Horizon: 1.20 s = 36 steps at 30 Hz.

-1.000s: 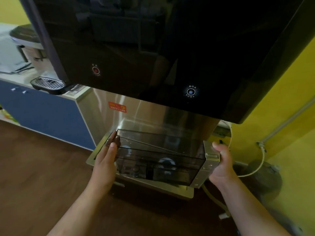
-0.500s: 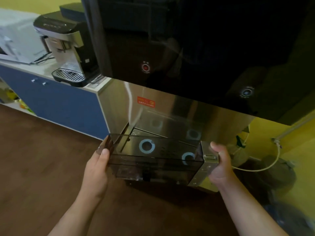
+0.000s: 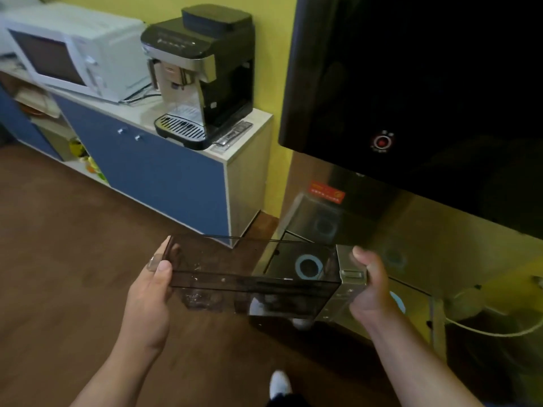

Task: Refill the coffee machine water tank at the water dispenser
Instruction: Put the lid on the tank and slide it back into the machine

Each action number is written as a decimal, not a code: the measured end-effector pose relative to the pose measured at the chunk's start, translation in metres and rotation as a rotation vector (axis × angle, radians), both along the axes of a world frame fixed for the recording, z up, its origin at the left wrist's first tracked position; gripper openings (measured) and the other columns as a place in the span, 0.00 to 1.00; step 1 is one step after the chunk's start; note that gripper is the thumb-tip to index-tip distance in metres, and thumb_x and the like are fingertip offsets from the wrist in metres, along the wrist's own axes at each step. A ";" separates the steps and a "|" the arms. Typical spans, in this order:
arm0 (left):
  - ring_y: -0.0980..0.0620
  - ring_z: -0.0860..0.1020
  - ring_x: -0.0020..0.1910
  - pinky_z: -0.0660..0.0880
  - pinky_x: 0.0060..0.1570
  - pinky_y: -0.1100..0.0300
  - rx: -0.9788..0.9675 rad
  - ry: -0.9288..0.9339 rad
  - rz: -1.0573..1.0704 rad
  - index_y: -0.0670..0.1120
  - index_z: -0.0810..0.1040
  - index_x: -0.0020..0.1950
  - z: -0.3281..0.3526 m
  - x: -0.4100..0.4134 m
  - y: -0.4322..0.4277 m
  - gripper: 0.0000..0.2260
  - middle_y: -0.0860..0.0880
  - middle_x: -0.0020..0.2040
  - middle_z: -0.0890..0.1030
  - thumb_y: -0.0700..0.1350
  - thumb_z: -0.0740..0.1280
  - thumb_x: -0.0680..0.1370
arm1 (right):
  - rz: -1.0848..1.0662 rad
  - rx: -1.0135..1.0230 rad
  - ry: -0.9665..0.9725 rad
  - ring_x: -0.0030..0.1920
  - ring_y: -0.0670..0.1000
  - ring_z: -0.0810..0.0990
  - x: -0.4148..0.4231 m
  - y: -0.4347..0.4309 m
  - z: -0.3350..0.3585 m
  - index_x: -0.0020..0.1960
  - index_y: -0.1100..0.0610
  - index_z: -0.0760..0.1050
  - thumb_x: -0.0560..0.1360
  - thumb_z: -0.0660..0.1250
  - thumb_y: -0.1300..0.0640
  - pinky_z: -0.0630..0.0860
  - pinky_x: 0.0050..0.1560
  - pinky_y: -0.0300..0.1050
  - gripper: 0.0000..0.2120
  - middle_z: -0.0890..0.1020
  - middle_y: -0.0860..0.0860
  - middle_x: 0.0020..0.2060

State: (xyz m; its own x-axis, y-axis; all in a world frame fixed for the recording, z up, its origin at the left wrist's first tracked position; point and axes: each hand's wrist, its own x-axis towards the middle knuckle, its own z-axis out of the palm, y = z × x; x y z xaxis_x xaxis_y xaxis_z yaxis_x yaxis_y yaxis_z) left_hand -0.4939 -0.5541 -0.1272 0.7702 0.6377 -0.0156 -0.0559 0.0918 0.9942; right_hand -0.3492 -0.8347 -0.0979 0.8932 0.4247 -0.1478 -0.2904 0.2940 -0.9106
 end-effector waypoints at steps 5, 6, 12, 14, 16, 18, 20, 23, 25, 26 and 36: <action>0.48 0.74 0.70 0.63 0.73 0.39 -0.016 0.003 0.058 0.64 0.80 0.62 -0.012 0.010 0.044 0.18 0.50 0.67 0.80 0.61 0.61 0.74 | 0.023 -0.082 0.048 0.38 0.57 0.81 0.029 0.052 -0.010 0.45 0.61 0.77 0.50 0.75 0.34 0.76 0.40 0.47 0.36 0.81 0.57 0.37; 0.47 0.75 0.69 0.63 0.73 0.39 -0.022 0.004 0.078 0.64 0.81 0.61 -0.015 0.014 0.054 0.18 0.49 0.67 0.80 0.61 0.61 0.74 | 0.028 -0.097 0.057 0.37 0.57 0.80 0.035 0.062 -0.012 0.45 0.61 0.76 0.49 0.75 0.33 0.76 0.39 0.47 0.37 0.80 0.57 0.36; 0.45 0.76 0.67 0.66 0.71 0.50 0.022 0.047 0.105 0.57 0.83 0.61 -0.018 0.048 0.114 0.21 0.49 0.63 0.82 0.64 0.62 0.73 | 0.019 -0.150 0.051 0.39 0.58 0.78 0.075 0.127 -0.029 0.43 0.63 0.75 0.54 0.72 0.32 0.75 0.38 0.47 0.35 0.78 0.59 0.35; 0.33 0.77 0.62 0.71 0.63 0.56 0.122 0.136 0.099 0.41 0.80 0.61 -0.019 0.062 0.138 0.37 0.37 0.58 0.82 0.72 0.60 0.72 | 0.013 -0.158 0.060 0.38 0.58 0.79 0.088 0.148 -0.034 0.42 0.63 0.78 0.59 0.70 0.36 0.76 0.38 0.46 0.29 0.80 0.59 0.35; 0.38 0.77 0.65 0.68 0.69 0.47 0.072 0.068 0.108 0.49 0.82 0.63 -0.022 0.077 0.159 0.28 0.42 0.62 0.82 0.67 0.63 0.73 | 0.007 -0.112 0.079 0.37 0.56 0.83 0.099 0.171 -0.033 0.39 0.60 0.83 0.67 0.63 0.44 0.78 0.37 0.43 0.19 0.83 0.57 0.34; 0.47 0.75 0.69 0.64 0.73 0.44 0.010 0.001 0.109 0.62 0.83 0.59 -0.018 0.093 0.176 0.17 0.51 0.65 0.81 0.59 0.64 0.72 | -0.007 -0.082 0.104 0.36 0.55 0.84 0.112 0.191 -0.035 0.39 0.60 0.84 0.68 0.60 0.49 0.79 0.36 0.42 0.18 0.84 0.58 0.34; 0.49 0.75 0.69 0.64 0.73 0.44 -0.025 -0.018 0.123 0.64 0.83 0.57 -0.019 0.108 0.197 0.16 0.53 0.64 0.82 0.58 0.64 0.72 | -0.032 -0.080 0.123 0.39 0.59 0.83 0.123 0.213 -0.035 0.45 0.68 0.81 0.66 0.63 0.48 0.79 0.39 0.45 0.23 0.83 0.63 0.37; 0.49 0.75 0.69 0.64 0.73 0.43 -0.044 0.001 0.147 0.63 0.83 0.57 -0.019 0.124 0.225 0.16 0.50 0.66 0.81 0.58 0.64 0.72 | -0.038 -0.070 0.147 0.41 0.62 0.81 0.137 0.241 -0.037 0.50 0.73 0.77 0.58 0.72 0.45 0.78 0.42 0.48 0.33 0.81 0.66 0.39; 0.47 0.76 0.68 0.65 0.72 0.44 -0.070 0.014 0.168 0.60 0.84 0.58 -0.018 0.134 0.241 0.17 0.48 0.66 0.81 0.59 0.66 0.71 | -0.047 -0.060 0.163 0.38 0.60 0.82 0.145 0.254 -0.038 0.47 0.70 0.78 0.59 0.69 0.46 0.79 0.40 0.47 0.29 0.83 0.63 0.37; 0.45 0.77 0.67 0.66 0.71 0.43 -0.034 0.053 0.173 0.56 0.84 0.60 -0.018 0.140 0.247 0.20 0.46 0.65 0.81 0.61 0.66 0.71 | -0.044 -0.058 0.170 0.38 0.60 0.82 0.149 0.261 -0.037 0.48 0.70 0.78 0.59 0.68 0.45 0.79 0.39 0.47 0.30 0.83 0.63 0.37; 0.51 0.81 0.54 0.69 0.46 0.78 0.030 0.202 0.073 0.50 0.81 0.61 -0.002 0.206 0.325 0.12 0.53 0.50 0.84 0.40 0.63 0.82 | -0.097 -0.048 0.217 0.38 0.59 0.82 0.199 0.333 -0.036 0.50 0.71 0.76 0.59 0.69 0.46 0.79 0.38 0.47 0.30 0.83 0.62 0.37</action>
